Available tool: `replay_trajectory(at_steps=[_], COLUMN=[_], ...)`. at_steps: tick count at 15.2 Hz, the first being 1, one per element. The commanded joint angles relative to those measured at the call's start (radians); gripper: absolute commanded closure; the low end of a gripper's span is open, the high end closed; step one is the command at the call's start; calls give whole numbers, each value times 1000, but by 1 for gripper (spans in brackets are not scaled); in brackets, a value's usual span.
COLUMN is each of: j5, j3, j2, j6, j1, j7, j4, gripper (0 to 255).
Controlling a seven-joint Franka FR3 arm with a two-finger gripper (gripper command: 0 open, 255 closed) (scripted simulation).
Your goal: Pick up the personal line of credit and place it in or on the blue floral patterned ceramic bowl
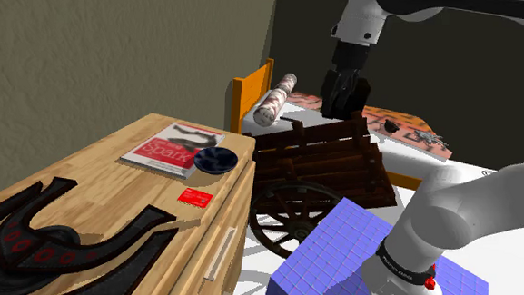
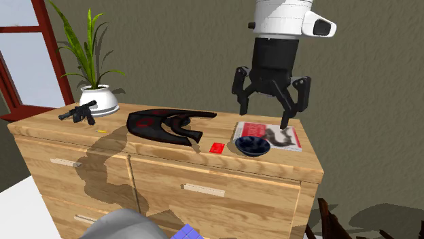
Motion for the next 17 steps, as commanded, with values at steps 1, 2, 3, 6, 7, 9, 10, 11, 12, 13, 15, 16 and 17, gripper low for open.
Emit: replay_trajectory(at_steps=[1, 2, 3, 6, 7, 9, 10, 11, 12, 13, 15, 16, 17], j5=[0, 9, 18, 44, 53, 71, 80, 88, 96, 104, 118, 124, 129], j3=[0, 10, 20, 51, 62, 85, 97, 109, 121, 134, 159, 172, 185], j2=[0, -3, -4, 4, 10, 29, 41, 55, 72, 90, 133, 158, 185], j6=[0, 45, 91, 231, 279, 376, 425, 475, 525, 575, 678, 730, 781], j1=[0, 8, 16, 42, 51, 69, 78, 86, 95, 104, 121, 129, 136], j7=[0, -2, -4, -10, -12, -17, -20, -22, -25, -27, -32, -34, -36], j4=[0, -30, -59, -136, -159, -201, -220, -237, -252, -266, -288, -296, -303], gripper=[0, 0, 0, 0, 0, 0, 0, 0, 0, 0, 0, 0, 0])
